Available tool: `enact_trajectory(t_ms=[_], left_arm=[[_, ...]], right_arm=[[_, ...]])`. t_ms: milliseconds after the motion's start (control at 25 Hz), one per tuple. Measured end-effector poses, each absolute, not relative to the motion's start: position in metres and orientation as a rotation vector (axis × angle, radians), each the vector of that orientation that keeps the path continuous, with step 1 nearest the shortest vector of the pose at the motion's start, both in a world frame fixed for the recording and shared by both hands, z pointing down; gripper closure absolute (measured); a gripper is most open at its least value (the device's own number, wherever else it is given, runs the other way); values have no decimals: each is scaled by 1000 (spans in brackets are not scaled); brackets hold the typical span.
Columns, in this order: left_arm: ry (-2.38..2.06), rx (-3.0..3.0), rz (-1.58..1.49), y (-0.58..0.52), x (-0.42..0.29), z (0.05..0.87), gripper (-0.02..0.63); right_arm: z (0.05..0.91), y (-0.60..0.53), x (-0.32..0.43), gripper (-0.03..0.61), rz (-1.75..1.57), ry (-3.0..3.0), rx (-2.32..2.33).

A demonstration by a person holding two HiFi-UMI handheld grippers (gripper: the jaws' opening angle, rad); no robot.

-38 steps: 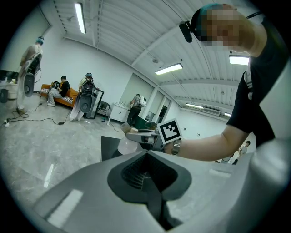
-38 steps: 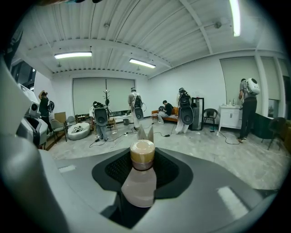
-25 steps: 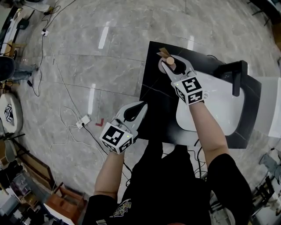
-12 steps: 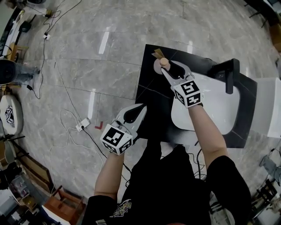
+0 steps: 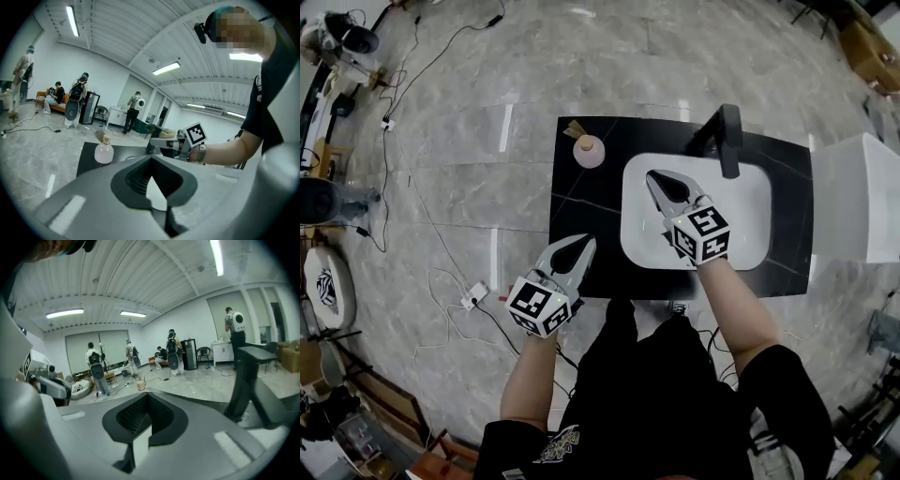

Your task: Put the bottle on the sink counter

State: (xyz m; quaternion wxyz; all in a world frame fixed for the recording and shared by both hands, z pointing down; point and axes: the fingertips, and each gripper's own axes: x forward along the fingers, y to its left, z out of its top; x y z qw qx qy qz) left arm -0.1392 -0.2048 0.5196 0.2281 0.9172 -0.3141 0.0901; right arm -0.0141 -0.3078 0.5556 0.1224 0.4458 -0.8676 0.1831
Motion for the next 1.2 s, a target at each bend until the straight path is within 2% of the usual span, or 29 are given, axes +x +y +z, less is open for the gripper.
enact_trajectory(t_ms=[600, 1200], left_arm=[[-772, 2590, 257, -153, -28, 463, 614], [-785, 2596, 254, -66, 59, 446, 614]], right_arm=[[463, -186, 138, 554, 588, -2519, 1570], [447, -96, 207, 552, 605, -2565, 1483]])
